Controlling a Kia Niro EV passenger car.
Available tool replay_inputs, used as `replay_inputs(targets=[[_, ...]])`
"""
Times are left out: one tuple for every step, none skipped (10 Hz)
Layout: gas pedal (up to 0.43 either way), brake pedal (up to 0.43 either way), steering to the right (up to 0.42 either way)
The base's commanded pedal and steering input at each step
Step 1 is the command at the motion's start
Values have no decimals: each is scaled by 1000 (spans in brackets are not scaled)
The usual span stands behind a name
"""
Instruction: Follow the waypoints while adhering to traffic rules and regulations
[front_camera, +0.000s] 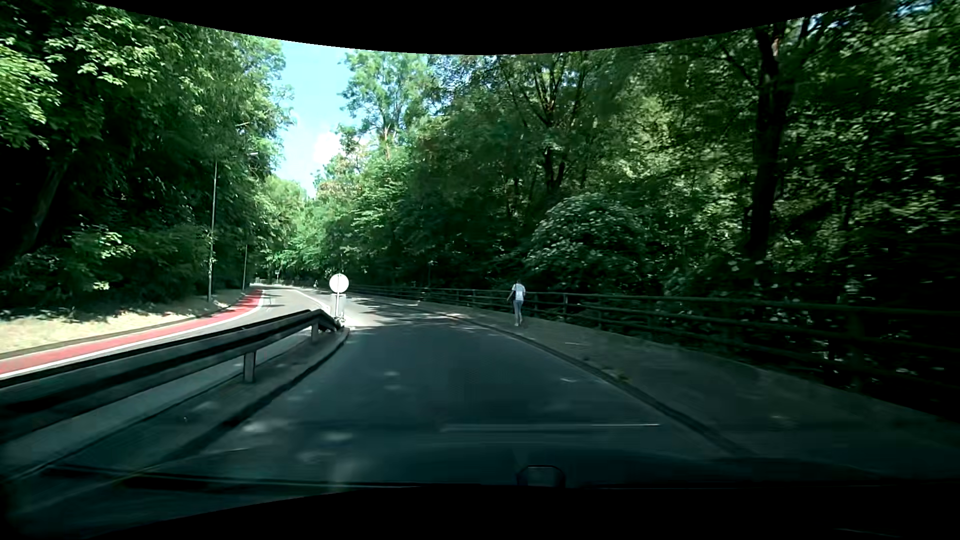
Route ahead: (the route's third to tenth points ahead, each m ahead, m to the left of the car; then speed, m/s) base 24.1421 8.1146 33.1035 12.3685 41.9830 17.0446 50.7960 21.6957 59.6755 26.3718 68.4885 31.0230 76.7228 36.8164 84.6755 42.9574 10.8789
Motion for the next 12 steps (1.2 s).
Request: replay_inputs(targets=[[169,6,-100],[169,6,-98],[169,6,-97],[169,6,-97],[169,6,-96],[169,6,-96],[169,6,-96],[177,6,-95],[177,6,-95],[177,6,-94],[177,6,-92],[177,6,-92]])
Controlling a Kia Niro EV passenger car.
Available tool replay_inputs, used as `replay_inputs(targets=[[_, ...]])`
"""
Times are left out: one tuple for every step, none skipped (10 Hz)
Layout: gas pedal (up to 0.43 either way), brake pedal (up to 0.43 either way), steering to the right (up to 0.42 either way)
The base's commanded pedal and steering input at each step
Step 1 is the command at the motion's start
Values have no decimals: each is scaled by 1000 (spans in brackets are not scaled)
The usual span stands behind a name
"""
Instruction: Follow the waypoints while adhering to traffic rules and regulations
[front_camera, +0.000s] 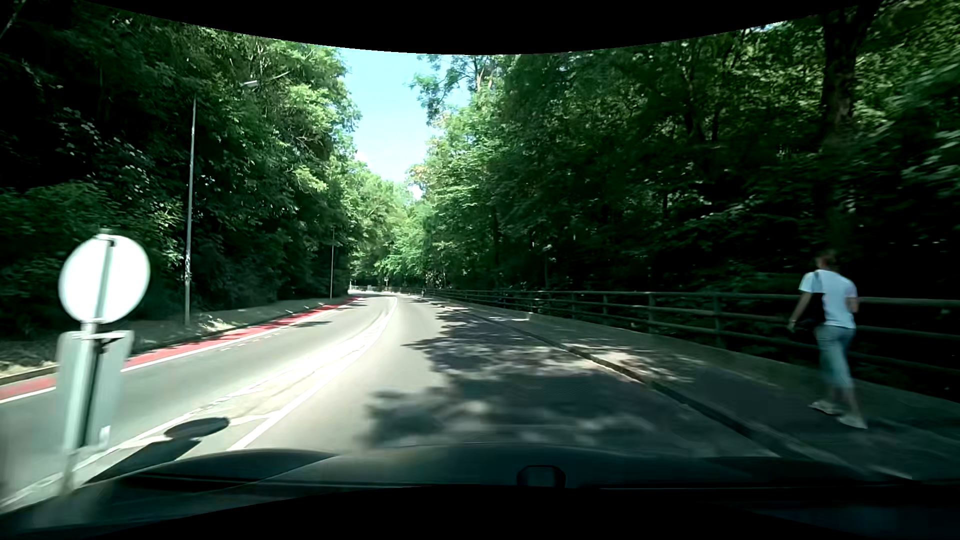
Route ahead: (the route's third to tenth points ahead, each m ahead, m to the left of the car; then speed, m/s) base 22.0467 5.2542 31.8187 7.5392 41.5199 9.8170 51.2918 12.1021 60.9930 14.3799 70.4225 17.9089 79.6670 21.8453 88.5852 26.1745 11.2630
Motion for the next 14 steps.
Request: replay_inputs(targets=[[177,6,-91],[177,6,-88],[177,6,-86],[177,6,-85],[177,6,-85],[177,6,-80],[177,6,-71],[177,6,-53],[177,6,-34],[177,6,-25],[177,6,-17],[189,6,-12],[189,6,-11],[197,6,-11]])
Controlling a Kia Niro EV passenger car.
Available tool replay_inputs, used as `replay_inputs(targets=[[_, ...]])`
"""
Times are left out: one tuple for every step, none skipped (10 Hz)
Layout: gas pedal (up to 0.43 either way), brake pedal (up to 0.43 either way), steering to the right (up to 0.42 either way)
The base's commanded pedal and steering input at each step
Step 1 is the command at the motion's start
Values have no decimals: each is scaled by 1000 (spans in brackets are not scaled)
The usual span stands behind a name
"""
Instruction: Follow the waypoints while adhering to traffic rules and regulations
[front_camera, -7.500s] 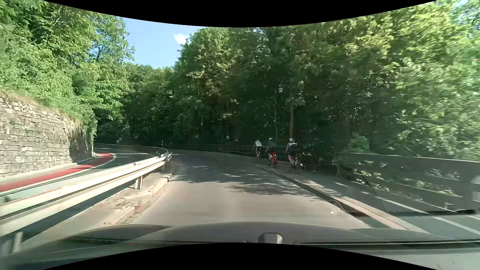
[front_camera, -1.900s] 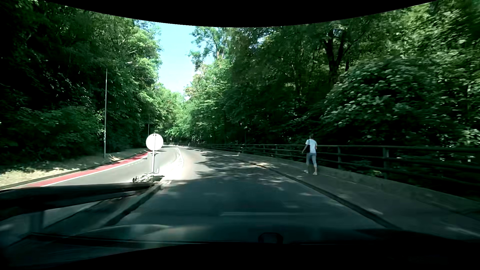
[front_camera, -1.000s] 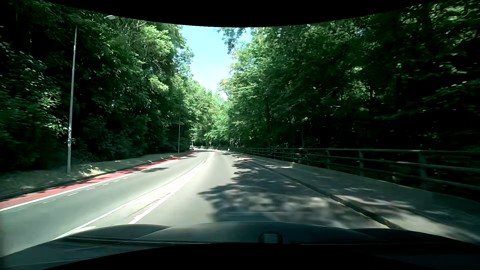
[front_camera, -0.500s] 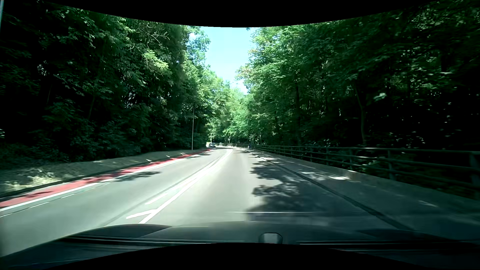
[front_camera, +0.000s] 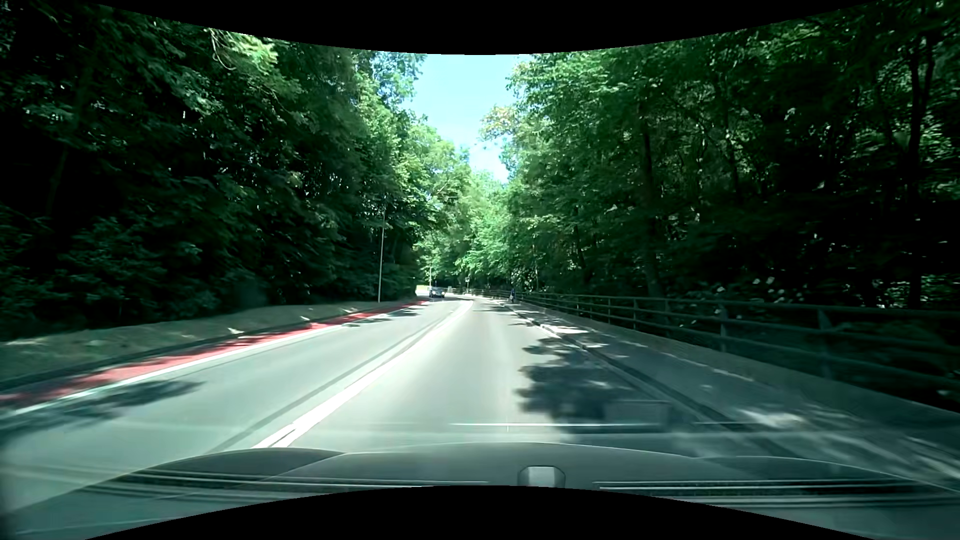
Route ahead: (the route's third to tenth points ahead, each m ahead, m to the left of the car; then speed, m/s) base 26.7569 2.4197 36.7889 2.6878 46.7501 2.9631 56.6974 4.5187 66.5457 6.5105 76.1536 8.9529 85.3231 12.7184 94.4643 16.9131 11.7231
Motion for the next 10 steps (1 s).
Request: replay_inputs(targets=[[209,6,-11],[209,6,-11],[220,6,-11],[220,6,-10],[228,6,-10],[228,6,-10],[228,6,-9],[228,6,-8],[228,6,-7],[228,6,-6]])
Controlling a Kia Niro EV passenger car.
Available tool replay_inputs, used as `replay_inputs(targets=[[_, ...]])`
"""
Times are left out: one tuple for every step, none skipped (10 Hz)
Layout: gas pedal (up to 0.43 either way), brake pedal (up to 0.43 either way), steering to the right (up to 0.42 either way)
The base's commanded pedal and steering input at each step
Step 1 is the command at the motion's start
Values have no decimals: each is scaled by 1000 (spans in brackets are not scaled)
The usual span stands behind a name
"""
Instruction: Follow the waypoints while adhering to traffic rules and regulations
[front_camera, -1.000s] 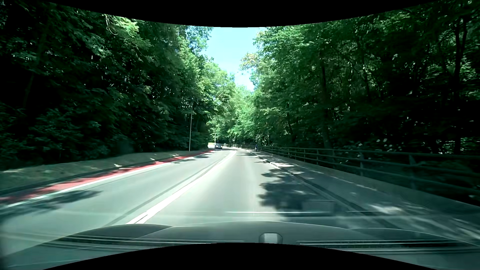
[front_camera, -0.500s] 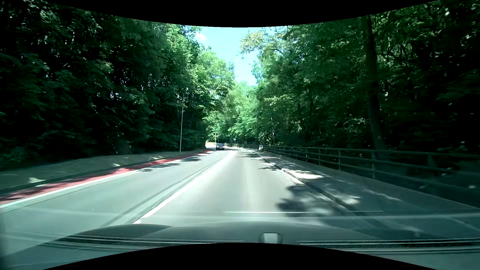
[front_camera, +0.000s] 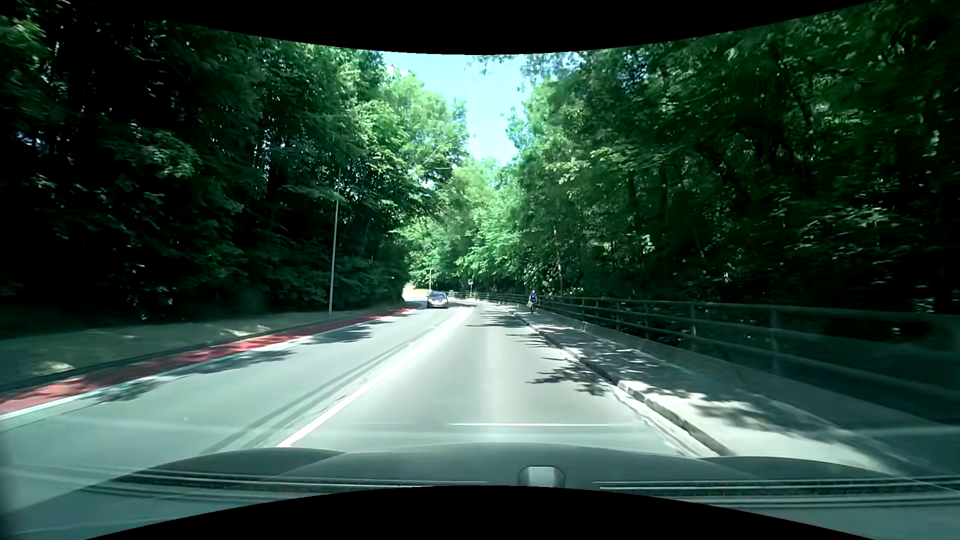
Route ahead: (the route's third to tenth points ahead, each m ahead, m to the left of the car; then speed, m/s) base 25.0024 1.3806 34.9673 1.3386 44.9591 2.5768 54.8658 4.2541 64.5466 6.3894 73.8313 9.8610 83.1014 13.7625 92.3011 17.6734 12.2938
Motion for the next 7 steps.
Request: replay_inputs(targets=[[240,6,-8],[240,6,-16],[240,6,-18],[240,6,-18],[240,6,-20],[240,6,-23],[240,6,-18]])
